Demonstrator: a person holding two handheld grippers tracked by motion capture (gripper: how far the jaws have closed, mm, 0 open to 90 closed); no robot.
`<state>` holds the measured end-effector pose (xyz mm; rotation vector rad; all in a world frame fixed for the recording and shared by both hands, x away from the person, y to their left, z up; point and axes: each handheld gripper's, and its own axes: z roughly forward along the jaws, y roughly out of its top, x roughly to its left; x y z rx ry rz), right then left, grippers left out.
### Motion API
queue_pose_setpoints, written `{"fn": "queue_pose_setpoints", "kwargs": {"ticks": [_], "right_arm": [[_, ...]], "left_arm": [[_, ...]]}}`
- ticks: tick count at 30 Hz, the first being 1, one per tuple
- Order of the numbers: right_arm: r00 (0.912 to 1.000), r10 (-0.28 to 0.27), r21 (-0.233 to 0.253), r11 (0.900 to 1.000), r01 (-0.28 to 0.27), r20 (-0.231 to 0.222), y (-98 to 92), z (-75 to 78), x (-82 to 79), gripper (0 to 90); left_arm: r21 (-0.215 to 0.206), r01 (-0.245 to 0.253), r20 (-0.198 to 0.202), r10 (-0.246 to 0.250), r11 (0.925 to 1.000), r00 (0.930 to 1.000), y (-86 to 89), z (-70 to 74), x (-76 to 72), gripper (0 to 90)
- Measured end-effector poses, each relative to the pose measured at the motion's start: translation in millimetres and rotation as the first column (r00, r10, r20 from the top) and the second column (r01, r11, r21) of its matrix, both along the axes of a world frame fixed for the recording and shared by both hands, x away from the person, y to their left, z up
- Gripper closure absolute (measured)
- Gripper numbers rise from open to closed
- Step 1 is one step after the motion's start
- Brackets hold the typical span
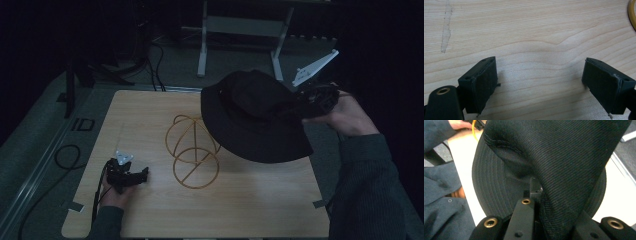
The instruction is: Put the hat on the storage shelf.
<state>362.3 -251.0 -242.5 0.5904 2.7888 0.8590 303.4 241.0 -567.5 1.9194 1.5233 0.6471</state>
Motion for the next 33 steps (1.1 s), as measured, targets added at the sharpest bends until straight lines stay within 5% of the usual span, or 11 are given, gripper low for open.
{"fn": "queue_pose_setpoints", "kwargs": {"ticks": [16, 33], "right_arm": [[0.9947, 0.103, 0.013, 0.995, -0.103, -0.007, 45.7, -2.9, 4.4, 87.6], [0.9825, 0.172, -0.011, 0.985, -0.173, -0.072, 115.2, -35.7, 17.7, 83.8]], "left_arm": [[0.0, 0.0, 0.0, 0.0, 1.0, 1.0, 0.0, 0.0, 0.0, 13.4], [0.001, 0.0, 0.001, 0.0, 1.0, 1.0, 0.1, 0.0, 0.1, 13.4]]}}
